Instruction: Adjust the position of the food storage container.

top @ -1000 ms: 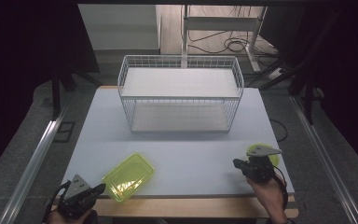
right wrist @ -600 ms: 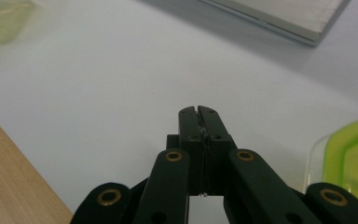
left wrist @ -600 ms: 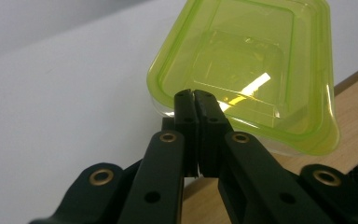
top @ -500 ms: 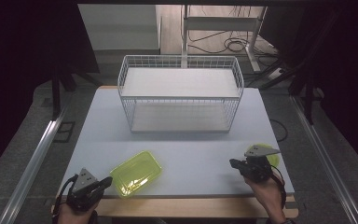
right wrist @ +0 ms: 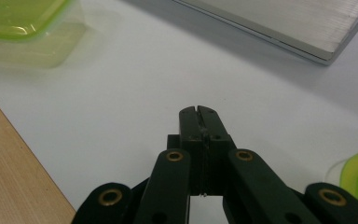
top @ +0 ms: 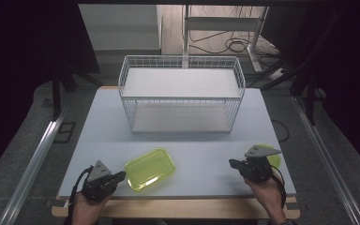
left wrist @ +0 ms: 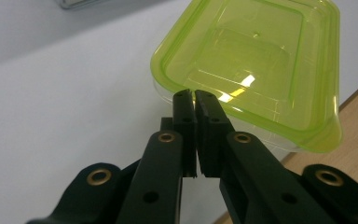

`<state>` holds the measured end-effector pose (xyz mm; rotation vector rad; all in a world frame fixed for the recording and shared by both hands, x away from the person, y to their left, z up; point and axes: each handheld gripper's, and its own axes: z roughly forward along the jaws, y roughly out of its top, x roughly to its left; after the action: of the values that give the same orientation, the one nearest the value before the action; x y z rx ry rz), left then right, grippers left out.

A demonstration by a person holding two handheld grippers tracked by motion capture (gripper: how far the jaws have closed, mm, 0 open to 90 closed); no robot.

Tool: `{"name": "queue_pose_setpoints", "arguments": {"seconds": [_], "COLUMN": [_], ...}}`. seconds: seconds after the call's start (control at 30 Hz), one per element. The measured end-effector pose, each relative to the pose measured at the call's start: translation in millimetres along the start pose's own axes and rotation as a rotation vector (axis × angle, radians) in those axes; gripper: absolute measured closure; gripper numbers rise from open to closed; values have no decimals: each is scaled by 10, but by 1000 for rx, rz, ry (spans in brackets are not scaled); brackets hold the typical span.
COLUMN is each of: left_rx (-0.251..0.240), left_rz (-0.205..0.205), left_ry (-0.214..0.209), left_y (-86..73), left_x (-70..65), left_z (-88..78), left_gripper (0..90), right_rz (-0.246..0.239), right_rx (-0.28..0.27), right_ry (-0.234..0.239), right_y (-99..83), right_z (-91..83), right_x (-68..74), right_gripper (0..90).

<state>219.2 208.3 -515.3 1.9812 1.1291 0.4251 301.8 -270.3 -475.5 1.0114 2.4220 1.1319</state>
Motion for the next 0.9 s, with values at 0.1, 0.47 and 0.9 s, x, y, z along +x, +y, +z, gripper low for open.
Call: {"name": "queue_pose_setpoints", "arguments": {"seconds": [0.1, 0.47, 0.9], "left_rx": [0, -1, -1], "left_rz": [6, 38, 77], "left_ry": [-7, -62, -111], "left_y": [44, 275, 390], "left_x": [-2, -84, -287], "left_z": [52, 354, 528], "left_gripper": [878, 879, 875], "right_rz": [-2, -18, -24], "right_rx": [0, 30, 31], "right_ry": [4, -8, -1], "right_y": [5, 4, 6], "right_z": [8, 66, 95], "right_x": [7, 48, 88], "right_gripper": [896, 894, 883]}}
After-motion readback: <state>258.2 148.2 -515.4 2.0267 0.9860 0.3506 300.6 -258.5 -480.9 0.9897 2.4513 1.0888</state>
